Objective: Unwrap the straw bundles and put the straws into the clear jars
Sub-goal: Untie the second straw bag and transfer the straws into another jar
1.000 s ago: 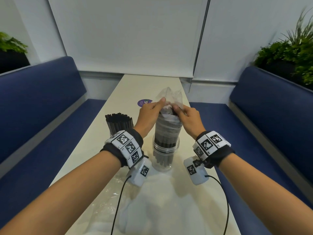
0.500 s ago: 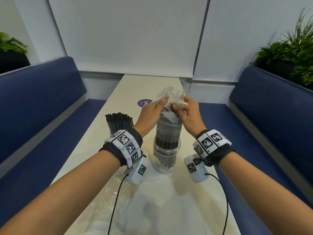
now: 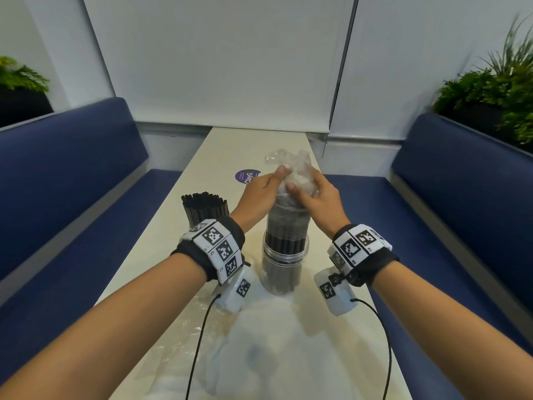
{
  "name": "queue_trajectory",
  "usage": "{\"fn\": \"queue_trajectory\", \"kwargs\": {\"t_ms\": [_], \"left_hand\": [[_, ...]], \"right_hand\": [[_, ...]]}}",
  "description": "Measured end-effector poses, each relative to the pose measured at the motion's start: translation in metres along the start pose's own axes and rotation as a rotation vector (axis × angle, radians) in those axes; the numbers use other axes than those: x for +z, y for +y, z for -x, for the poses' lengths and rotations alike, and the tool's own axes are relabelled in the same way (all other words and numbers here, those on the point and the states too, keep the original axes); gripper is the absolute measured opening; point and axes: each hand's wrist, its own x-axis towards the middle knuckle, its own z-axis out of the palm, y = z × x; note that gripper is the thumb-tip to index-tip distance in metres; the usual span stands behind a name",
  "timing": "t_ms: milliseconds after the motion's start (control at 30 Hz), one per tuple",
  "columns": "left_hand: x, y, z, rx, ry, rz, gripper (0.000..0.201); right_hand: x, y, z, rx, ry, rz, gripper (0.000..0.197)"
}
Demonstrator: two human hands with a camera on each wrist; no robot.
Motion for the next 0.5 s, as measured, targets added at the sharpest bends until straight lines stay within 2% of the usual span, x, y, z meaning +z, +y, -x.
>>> {"fn": "queue_trajectory", "kwargs": {"t_ms": [33, 167, 267, 333, 433, 500], "left_hand": [[0.0, 0.001, 0.0, 0.007, -0.003, 0.028, 0.042], [0.001, -0.001, -0.006, 0.031, 0.011, 0.107, 0.048], [-0.002, -0.009, -0.008, 0.039, -0.07, 0.086, 0.05], [-0.003, -0.014, -0.006, 0.02, -0.076, 0.027, 0.039], [-0.006, -0.019, -0.006, 0.031, 0.025, -0.05, 0.03], [-0.005, -0.014, -0.006, 0.043, 0.099, -0.022, 0.028]], "right_hand": [[-0.001, 0.002, -0.001, 0.021, 0.009, 0.019, 0.046], [-0.005, 0.001, -0.009, -0.024, 0.185, 0.113, 0.021], [-0.008, -0.009, -0.016, -0.024, 0.27, -0.037, 0.009], [-0.009, -0.012, -0.02, -0.016, 0.247, -0.063, 0.018], [-0.008, -0.009, -0.017, -0.062, 0.187, -0.033, 0.046], [-0.006, -0.007, -0.012, -0.138, 0.187, -0.051, 0.052]]}}
